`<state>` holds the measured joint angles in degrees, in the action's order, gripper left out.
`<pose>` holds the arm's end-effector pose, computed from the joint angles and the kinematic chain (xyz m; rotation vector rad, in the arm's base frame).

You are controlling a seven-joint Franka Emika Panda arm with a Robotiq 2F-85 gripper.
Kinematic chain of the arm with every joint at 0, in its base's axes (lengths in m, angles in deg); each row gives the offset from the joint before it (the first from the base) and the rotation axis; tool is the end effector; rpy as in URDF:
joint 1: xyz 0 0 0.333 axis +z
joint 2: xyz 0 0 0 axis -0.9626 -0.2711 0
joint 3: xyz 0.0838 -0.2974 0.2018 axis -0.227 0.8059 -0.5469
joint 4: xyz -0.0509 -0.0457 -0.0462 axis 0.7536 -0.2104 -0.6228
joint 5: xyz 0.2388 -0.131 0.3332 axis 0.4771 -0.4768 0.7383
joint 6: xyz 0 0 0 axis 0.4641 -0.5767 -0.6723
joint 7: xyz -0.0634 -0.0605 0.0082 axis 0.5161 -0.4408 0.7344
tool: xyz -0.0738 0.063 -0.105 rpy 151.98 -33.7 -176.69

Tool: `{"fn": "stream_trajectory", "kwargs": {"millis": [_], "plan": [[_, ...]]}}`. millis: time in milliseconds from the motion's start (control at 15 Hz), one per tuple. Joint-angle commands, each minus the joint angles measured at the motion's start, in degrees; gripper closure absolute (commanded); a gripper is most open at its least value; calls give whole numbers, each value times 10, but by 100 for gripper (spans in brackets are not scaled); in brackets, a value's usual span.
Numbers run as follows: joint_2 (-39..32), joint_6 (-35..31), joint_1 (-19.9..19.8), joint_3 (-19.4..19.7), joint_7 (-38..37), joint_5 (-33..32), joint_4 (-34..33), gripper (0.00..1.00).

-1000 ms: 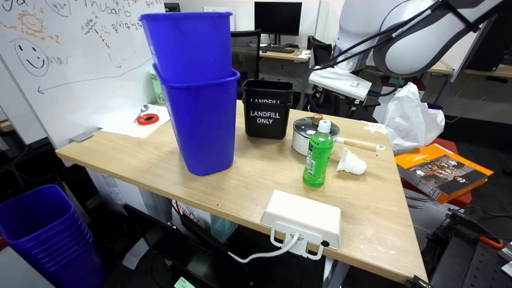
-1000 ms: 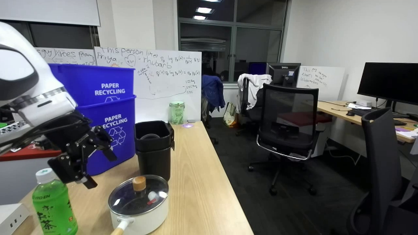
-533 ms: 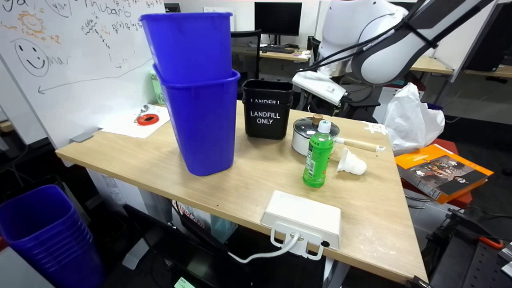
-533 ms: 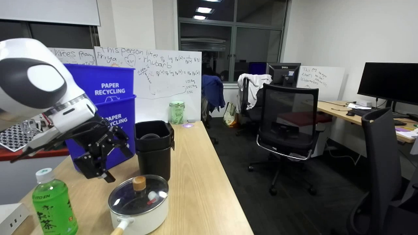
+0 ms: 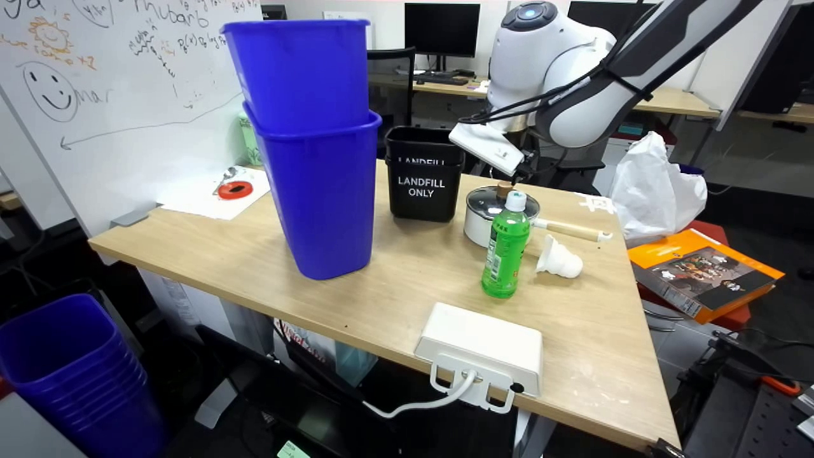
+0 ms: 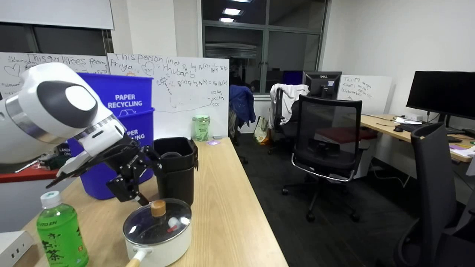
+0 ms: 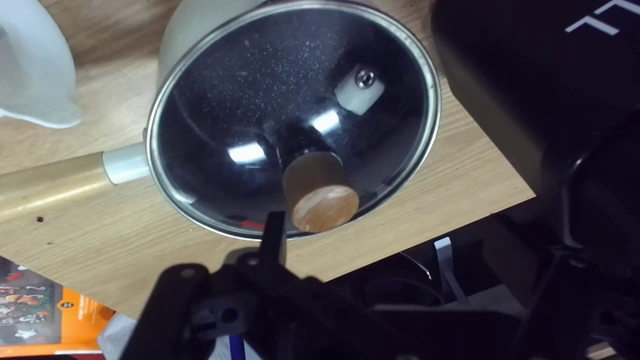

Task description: Uncover the pot and put the lid on the table

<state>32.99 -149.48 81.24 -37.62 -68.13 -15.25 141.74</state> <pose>0.6789 -0.0284 0.2536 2.2359 -1.9153 0.7701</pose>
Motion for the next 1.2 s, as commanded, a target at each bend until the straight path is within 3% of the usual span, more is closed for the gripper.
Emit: {"fn": "stream_trajectory", "kwargs": {"millis": [0,600,933,1133], "plan": [[-16,21,19,14,-27,-6,-21,0],[-19,128,25,-2,-53,23,-44,0],[-20,110,26,2,-77,-16,-44,0],[-10,115,19,-7,-67,-4,-35,0]]}}
